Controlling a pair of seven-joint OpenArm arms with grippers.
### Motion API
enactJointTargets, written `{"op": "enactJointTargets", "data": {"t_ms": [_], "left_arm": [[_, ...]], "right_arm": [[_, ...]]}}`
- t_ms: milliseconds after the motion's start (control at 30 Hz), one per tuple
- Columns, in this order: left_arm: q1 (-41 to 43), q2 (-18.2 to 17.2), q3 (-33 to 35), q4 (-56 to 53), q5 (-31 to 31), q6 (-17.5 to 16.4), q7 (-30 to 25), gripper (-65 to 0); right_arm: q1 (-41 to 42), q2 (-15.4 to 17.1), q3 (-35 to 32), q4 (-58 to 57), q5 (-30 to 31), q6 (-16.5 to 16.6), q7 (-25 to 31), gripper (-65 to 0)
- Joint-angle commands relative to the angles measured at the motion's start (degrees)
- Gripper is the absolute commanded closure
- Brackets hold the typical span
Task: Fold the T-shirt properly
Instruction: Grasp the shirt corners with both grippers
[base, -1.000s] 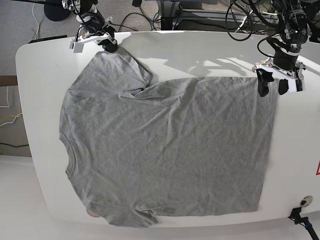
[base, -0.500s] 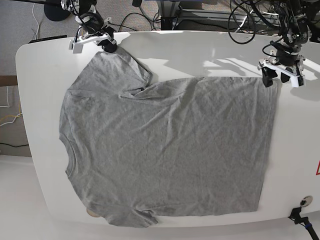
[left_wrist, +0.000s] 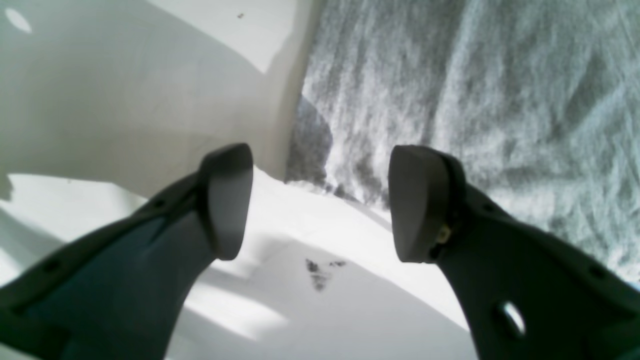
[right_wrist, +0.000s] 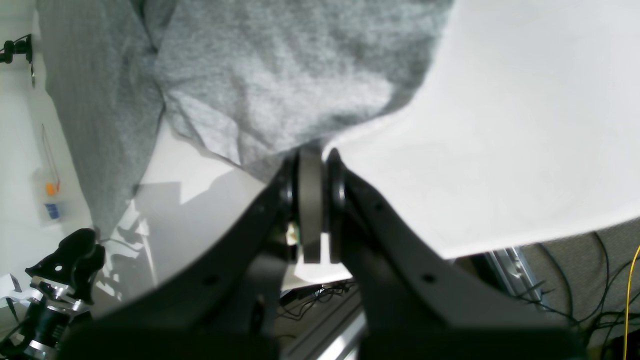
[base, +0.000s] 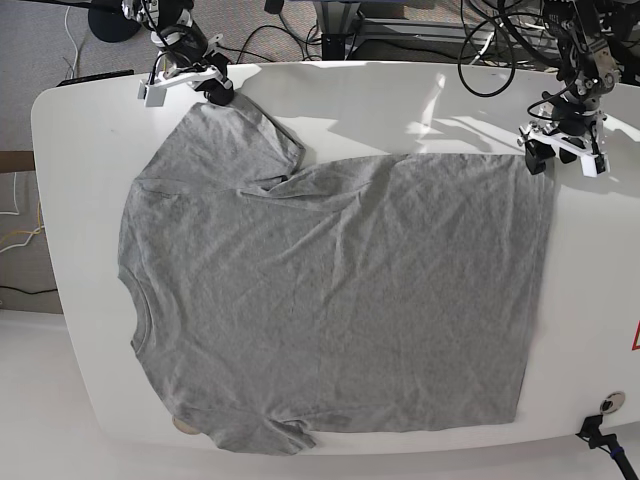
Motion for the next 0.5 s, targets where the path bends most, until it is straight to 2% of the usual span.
{"op": "enactJointTargets", "data": {"t_ms": [0, 467], "left_arm": [[0.22, -0.63, 1.05, 0.57, -0.29, -0.25, -0.2, -40.3], [-0.58, -0.45, 3.6, 0.57, -0.37, -0.25, -0.2, -40.1]], "right_arm": [[-0.62, 0.33, 0.13, 0.78, 0.32, 0.4, 0.33, 0.0], [-0.71, 0.33, 0.13, 0.78, 0.32, 0.4, 0.33, 0.0]]}}
